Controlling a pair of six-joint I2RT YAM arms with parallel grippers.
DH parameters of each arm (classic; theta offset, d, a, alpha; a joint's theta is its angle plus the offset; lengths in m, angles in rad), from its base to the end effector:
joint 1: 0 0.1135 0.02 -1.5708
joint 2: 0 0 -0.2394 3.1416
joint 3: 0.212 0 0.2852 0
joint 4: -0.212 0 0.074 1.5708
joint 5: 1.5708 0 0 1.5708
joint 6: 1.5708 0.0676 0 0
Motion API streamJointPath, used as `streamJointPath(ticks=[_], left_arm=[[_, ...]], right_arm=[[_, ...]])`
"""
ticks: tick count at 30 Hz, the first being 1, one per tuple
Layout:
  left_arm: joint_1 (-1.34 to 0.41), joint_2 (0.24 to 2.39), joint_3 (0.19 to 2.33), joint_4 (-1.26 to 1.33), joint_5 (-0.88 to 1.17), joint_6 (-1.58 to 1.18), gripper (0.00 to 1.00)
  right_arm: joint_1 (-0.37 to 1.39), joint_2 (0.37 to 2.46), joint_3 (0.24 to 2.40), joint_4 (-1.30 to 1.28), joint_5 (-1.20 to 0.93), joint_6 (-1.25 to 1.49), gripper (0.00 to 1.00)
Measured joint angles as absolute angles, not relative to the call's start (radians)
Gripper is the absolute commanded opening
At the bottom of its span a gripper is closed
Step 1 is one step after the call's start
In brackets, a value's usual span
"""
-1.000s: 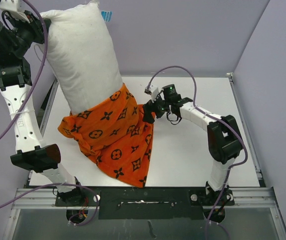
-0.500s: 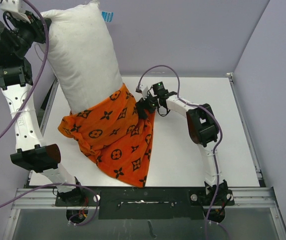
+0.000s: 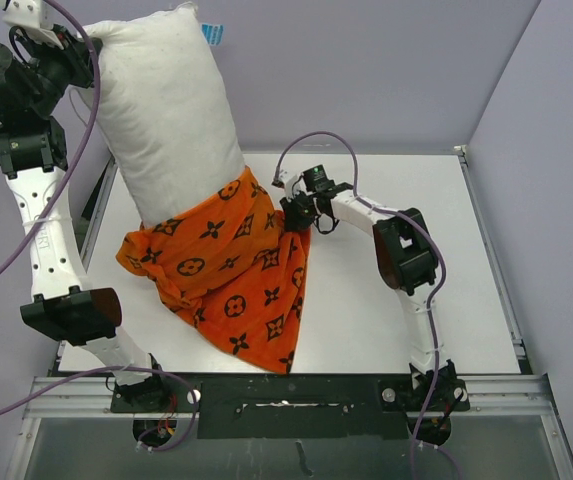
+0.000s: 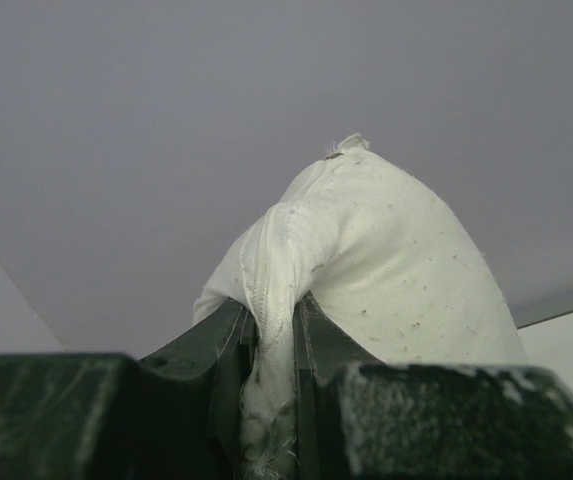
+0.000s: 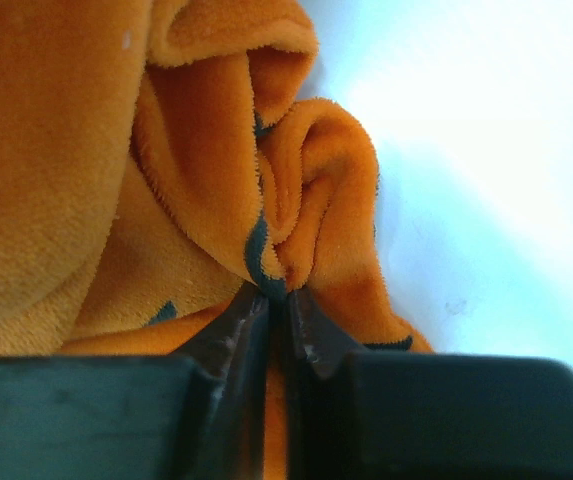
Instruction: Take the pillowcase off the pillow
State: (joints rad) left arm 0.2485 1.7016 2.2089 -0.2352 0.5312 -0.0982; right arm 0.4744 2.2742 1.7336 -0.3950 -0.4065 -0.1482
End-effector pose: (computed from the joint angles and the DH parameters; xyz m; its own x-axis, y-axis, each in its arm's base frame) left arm 0.3895 0.0635 0.5743 0.2337 -0.0279 -0.9719 0.2852 0.9576 0.0411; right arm 0.4553 0.2638 0.0945 -0.6154 -0.4685 -0.6338 -0.7271 0.6478 0.2272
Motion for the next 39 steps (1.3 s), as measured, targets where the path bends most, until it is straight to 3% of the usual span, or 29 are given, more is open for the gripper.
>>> streamJointPath(ticks=[5, 12, 23, 29, 39], left_arm=[[0.257, 1.691, 2.208, -0.244, 0.512, -0.067, 0.00], [0.259, 1.681, 2.228, -0.318, 0.412, -0.031, 0.00], [0.255, 1.681, 2.327, -0.438, 0.341, 0.012, 0.00], [0.257, 1.676, 2.390, -0.426, 0.261, 0.024, 0.00], [0.289, 1.659, 2.298, -0.337, 0.153, 0.057, 0.00]], right_arm=[[0.421, 2.160, 1.582, -0.412, -0.284, 0.065, 0.00], [0.120, 1.916, 1.284, -0.461, -0.154, 0.353, 0.00], [-0.197, 1.505, 1.070, -0.540, -0.050, 0.492, 0.00], [-0.358, 1.466, 0.991, -0.575, -0.007, 0.509, 0.00], [-0.394, 1.466, 0.965, -0.590, 0.124, 0.532, 0.00]])
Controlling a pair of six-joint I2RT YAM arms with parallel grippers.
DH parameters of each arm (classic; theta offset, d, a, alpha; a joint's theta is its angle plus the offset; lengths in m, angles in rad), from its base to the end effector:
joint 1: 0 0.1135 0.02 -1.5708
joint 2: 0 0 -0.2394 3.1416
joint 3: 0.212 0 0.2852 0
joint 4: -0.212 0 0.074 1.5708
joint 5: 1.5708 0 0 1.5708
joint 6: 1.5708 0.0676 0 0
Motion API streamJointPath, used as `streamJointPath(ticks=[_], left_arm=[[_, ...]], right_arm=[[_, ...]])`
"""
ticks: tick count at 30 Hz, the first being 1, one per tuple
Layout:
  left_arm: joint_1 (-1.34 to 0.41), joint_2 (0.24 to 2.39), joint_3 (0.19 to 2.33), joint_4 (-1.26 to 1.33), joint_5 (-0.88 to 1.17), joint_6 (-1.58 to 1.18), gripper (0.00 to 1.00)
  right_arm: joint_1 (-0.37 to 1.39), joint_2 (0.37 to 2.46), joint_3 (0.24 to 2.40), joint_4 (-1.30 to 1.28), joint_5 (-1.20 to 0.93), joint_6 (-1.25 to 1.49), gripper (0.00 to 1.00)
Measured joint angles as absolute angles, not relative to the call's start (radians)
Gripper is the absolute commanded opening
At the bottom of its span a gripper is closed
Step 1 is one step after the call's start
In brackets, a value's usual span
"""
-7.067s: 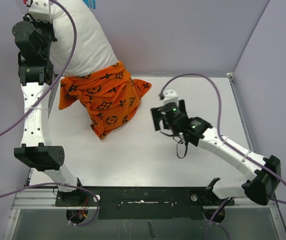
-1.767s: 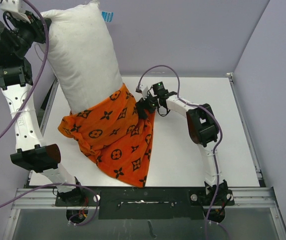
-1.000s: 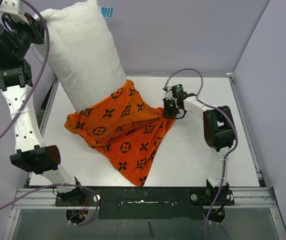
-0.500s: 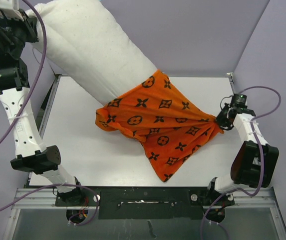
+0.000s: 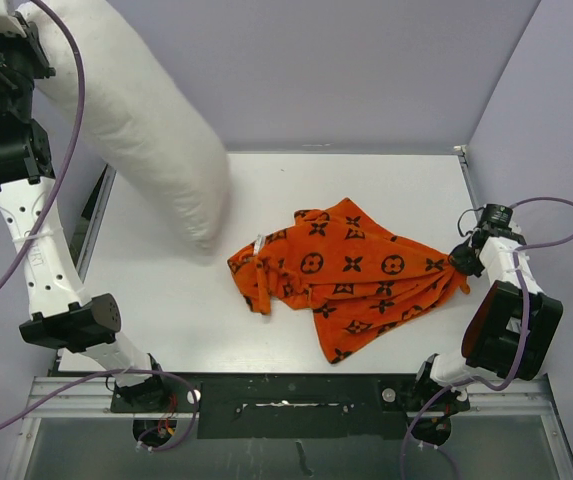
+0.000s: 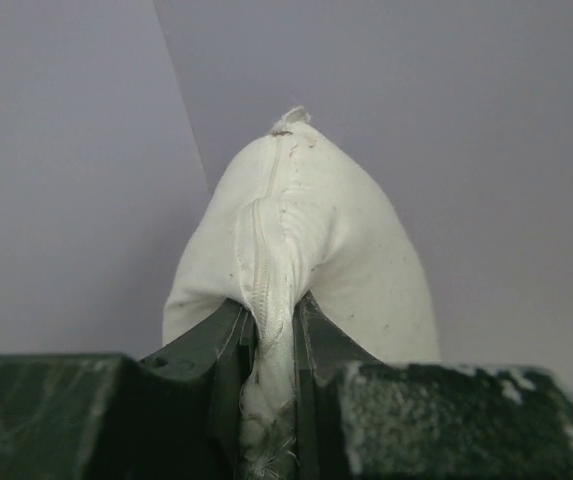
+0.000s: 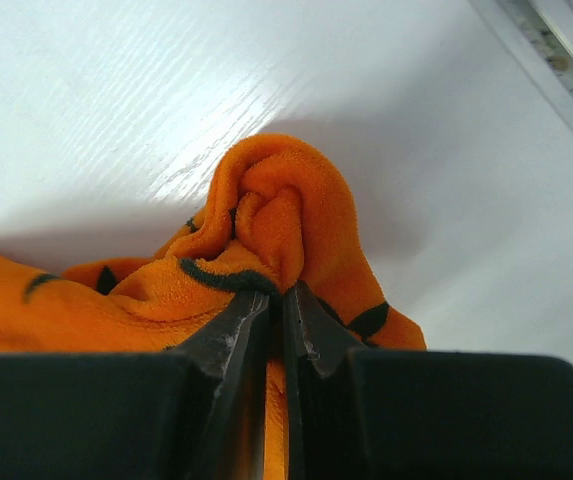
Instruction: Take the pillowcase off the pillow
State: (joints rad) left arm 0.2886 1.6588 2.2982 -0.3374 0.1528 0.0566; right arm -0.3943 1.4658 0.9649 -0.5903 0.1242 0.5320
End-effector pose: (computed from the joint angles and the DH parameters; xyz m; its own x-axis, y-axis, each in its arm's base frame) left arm 0.3513 0.0936 0.6084 0.2766 0.1405 -0.9507 -0.1579 0.9825 0.0992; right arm 0.3046 -0.1358 0.1452 -0.4857 0.7473 -0.4534 0.7895 0.5977 0.1393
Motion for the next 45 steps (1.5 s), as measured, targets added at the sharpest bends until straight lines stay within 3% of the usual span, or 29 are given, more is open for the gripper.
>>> streamJointPath(ticks=[7, 10, 15, 22, 26, 34, 42, 45], left_arm=[[0.311, 1.653, 2.282, -0.355, 0.215, -0.023, 0.00], [0.282, 1.653, 2.280, -0.370, 0.282, -0.079, 0.00], [0.055, 1.653, 2.280, -0.424, 0.361, -0.108, 0.00], [-0.146, 1.653, 2.405, -0.485, 0.437, -0.112, 0.00], [-0.142, 1.593, 2.402, -0.462, 0.446, -0.120, 0.00], [-0.117, 1.395, 2.059, -0.355, 0.417, -0.051, 0.00], [0.080, 1.474, 1.797, -0.204, 0.228, 0.022, 0.00], [0.113, 1.484, 1.648, -0.154, 0.164, 0.066, 0.00]], right_arm=[[-0.380, 1.463, 0.974, -0.585, 0.136, 0.540, 0.02], [-0.337, 1.453, 1.008, -0.585, 0.169, 0.531, 0.14], [-0.263, 1.388, 1.040, -0.569, 0.205, 0.509, 0.32], [-0.181, 1.303, 1.081, -0.554, 0.305, 0.453, 0.49], [-0.109, 1.263, 1.091, -0.549, 0.368, 0.429, 0.50], [0.212, 1.249, 1.068, -0.463, 0.416, 0.400, 0.47], [0.419, 1.297, 0.917, -0.415, 0.381, 0.417, 0.47], [0.460, 1.320, 0.866, -0.409, 0.374, 0.432, 0.51]])
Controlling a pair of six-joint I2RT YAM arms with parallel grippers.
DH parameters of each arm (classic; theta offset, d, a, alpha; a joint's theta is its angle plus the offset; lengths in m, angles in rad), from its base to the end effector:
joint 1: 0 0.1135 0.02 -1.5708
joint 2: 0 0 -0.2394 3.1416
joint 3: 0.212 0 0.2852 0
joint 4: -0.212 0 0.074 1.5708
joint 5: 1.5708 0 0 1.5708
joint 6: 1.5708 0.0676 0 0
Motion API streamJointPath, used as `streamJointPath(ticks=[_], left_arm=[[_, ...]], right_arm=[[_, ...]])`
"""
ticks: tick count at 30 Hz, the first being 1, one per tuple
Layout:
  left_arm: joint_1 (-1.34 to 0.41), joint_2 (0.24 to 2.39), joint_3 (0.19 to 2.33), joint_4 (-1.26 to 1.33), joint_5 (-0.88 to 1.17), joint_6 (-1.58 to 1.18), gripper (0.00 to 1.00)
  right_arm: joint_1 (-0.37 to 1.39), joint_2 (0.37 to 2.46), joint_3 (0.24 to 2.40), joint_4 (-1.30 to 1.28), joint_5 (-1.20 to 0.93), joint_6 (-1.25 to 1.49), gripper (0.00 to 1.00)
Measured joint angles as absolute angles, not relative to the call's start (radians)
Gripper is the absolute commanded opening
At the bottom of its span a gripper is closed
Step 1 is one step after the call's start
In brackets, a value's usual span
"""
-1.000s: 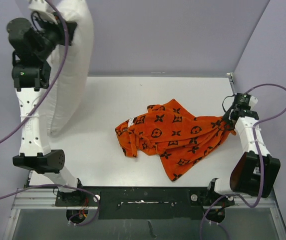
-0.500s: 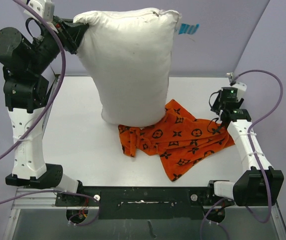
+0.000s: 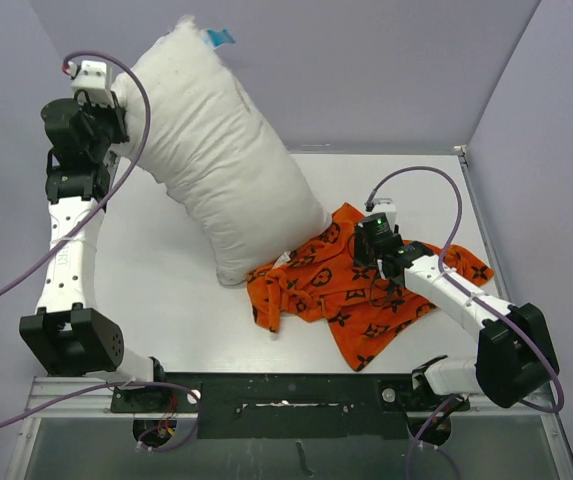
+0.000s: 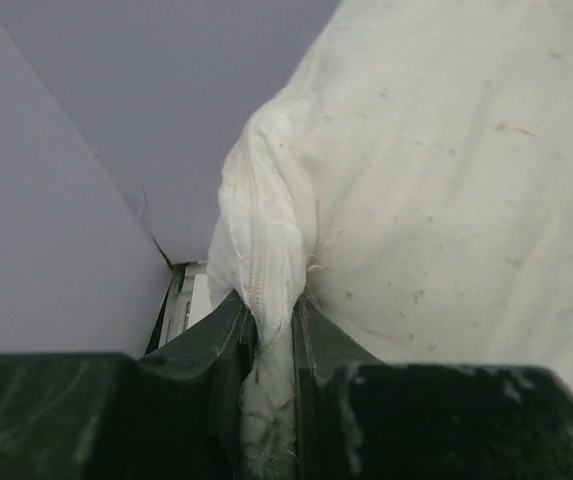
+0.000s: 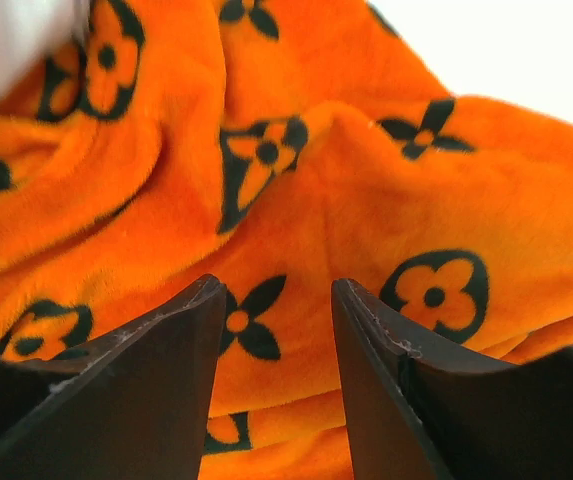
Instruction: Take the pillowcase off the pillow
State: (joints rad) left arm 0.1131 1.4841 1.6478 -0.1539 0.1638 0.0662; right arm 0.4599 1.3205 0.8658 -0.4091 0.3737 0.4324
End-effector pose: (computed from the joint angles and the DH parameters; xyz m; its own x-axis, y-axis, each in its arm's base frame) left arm 0.4039 0.0348 0.4580 0.0131 0.0672 -0.9977 0.0499 0.9965 0.0677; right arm 0.3035 0.1228 0.1728 -0.7027 0.0873 -0.7061 0.1033 0.9944 0.0202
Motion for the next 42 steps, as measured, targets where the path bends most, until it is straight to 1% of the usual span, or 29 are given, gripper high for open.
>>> streamJointPath(ticks=[1, 3, 5, 6, 7, 8, 9, 10, 11, 16, 21, 26, 31, 35, 39, 42], left_arm=[[0.115, 1.484, 1.609, -0.142, 0.151, 0.078, 0.00], [0.117, 1.484, 1.531, -0.118, 0.129, 0.117, 0.00], [0.118, 1.484, 1.480, -0.117, 0.120, 0.145, 0.00], [0.120, 1.484, 1.455, -0.120, 0.118, 0.163, 0.00], [0.122, 1.484, 1.437, -0.127, 0.118, 0.174, 0.08], [0.125, 1.484, 1.418, -0.134, 0.120, 0.187, 0.33], [0.128, 1.484, 1.401, -0.140, 0.126, 0.195, 0.64], [0.135, 1.484, 1.380, -0.150, 0.141, 0.206, 0.93], [0.141, 1.484, 1.366, -0.159, 0.159, 0.215, 0.97], [0.157, 1.462, 1.302, -0.199, 0.278, 0.212, 0.98], [0.166, 1.354, 1.131, -0.214, 0.410, 0.161, 0.98], [0.167, 1.312, 0.971, -0.182, 0.481, 0.079, 0.98], [0.166, 1.311, 0.744, -0.042, 0.491, -0.001, 0.98], [0.160, 1.316, 0.598, 0.074, 0.487, -0.037, 0.98], [0.151, 1.362, 0.472, 0.308, 0.476, -0.043, 0.98], [0.139, 1.412, 0.376, 0.522, 0.442, -0.034, 0.98]], right_arm=[[0.466, 1.320, 0.851, -0.409, 0.372, 0.439, 0.56], [0.468, 1.317, 0.830, -0.408, 0.373, 0.454, 0.72], [0.468, 1.311, 0.814, -0.405, 0.377, 0.466, 0.86], [0.468, 1.304, 0.808, -0.405, 0.382, 0.466, 0.99], [0.468, 1.291, 0.801, -0.405, 0.389, 0.469, 0.98], [0.468, 1.272, 0.794, -0.405, 0.397, 0.471, 0.98], [0.468, 1.247, 0.788, -0.405, 0.406, 0.466, 0.98], [0.468, 1.218, 0.783, -0.404, 0.415, 0.463, 0.98], [0.468, 1.185, 0.778, -0.402, 0.426, 0.457, 0.98], [0.468, 1.008, 0.739, -0.374, 0.493, 0.413, 0.98], [0.451, 0.829, 0.650, -0.321, 0.571, 0.327, 0.98], [0.433, 0.762, 0.553, -0.324, 0.686, 0.294, 0.98], [0.370, 0.763, 0.503, -0.332, 0.727, 0.295, 0.98], [0.312, 0.748, 0.419, -0.255, 0.729, 0.265, 0.98], [0.259, 0.722, 0.273, -0.104, 0.699, 0.218, 0.98], [0.218, 0.749, 0.208, 0.010, 0.659, 0.185, 0.98]])
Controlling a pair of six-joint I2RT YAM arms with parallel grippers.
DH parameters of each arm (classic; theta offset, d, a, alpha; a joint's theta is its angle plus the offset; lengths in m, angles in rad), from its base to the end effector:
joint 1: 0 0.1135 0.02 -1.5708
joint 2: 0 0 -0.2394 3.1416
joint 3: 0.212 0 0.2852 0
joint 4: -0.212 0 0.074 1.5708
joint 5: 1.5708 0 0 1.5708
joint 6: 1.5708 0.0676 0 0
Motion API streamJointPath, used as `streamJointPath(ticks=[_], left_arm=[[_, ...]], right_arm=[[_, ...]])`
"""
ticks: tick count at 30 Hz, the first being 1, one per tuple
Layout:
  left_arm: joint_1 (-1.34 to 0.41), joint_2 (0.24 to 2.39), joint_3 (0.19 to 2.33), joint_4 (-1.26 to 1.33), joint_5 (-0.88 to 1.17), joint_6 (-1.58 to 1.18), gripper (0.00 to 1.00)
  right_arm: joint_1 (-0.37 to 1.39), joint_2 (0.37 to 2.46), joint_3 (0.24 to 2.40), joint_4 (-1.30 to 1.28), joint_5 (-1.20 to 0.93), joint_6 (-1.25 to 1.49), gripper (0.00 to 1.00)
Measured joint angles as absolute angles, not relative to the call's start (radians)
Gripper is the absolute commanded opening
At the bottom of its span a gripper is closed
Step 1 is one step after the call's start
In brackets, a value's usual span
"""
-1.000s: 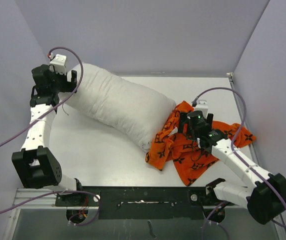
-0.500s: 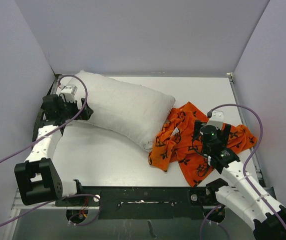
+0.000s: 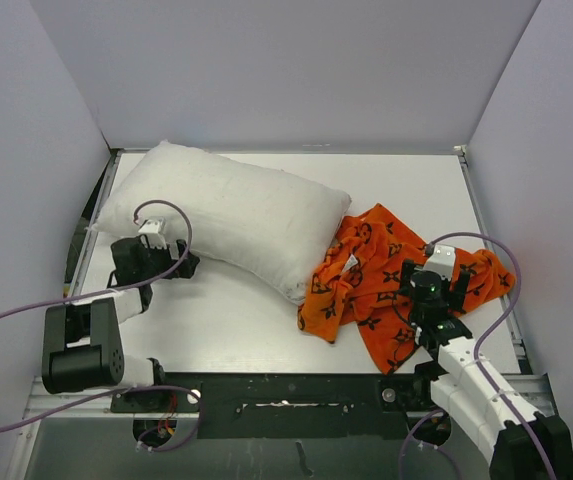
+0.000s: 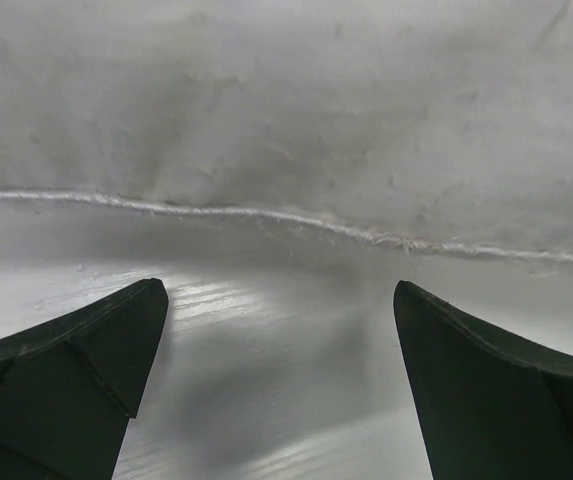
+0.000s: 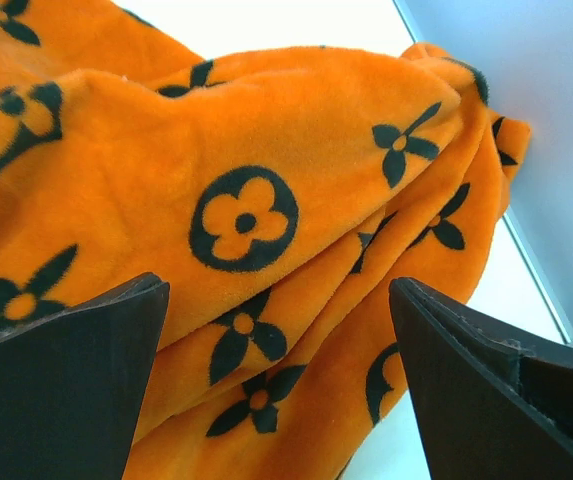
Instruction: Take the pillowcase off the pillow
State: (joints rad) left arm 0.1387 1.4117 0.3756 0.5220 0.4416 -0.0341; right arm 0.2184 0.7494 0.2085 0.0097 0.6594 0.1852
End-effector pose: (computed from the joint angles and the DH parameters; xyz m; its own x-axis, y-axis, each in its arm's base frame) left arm 0.2946 0.0120 0.0741 -0.4950 -0.1002 -0.8631 0.2268 0.9440 -0.2397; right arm 0.2282 0.0082 0.1199 -0.4226 0.0553 -0.9046 0.4296 0.8911 -0.1463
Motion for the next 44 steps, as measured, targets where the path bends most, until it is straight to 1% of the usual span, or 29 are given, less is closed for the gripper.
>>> streamJointPath(ticks=[3, 8, 11, 16, 19, 25, 44], left_arm=[[0.121, 1.467, 0.317, 0.679, 0.403, -0.018, 0.98], [0.094, 1.568, 0.237, 0.960, 0.324, -0.005, 0.98], [0.058, 1.600, 0.189, 1.076, 0.287, 0.015, 0.98], [0.038, 1.604, 0.217, 1.086, 0.238, 0.028, 0.98], [0.038, 1.604, 0.290, 1.016, 0.206, 0.028, 0.98], [0.036, 1.604, 0.334, 0.966, 0.175, 0.026, 0.98], [0.035, 1.604, 0.334, 0.944, 0.158, 0.026, 0.98]], right_arm=[[0.179, 0.840, 0.186, 0.154, 0.633, 0.160, 0.98], [0.093, 1.062, 0.162, 0.437, 0.554, 0.134, 0.98], [0.058, 1.208, 0.162, 0.609, 0.496, 0.120, 0.98], [0.031, 1.452, 0.176, 0.867, 0.379, 0.099, 0.98], [0.026, 1.576, 0.196, 1.010, 0.288, 0.059, 0.98], [0.049, 1.631, 0.360, 0.934, 0.242, 0.022, 0.98], [0.067, 1.631, 0.363, 0.912, 0.242, -0.011, 0.98]])
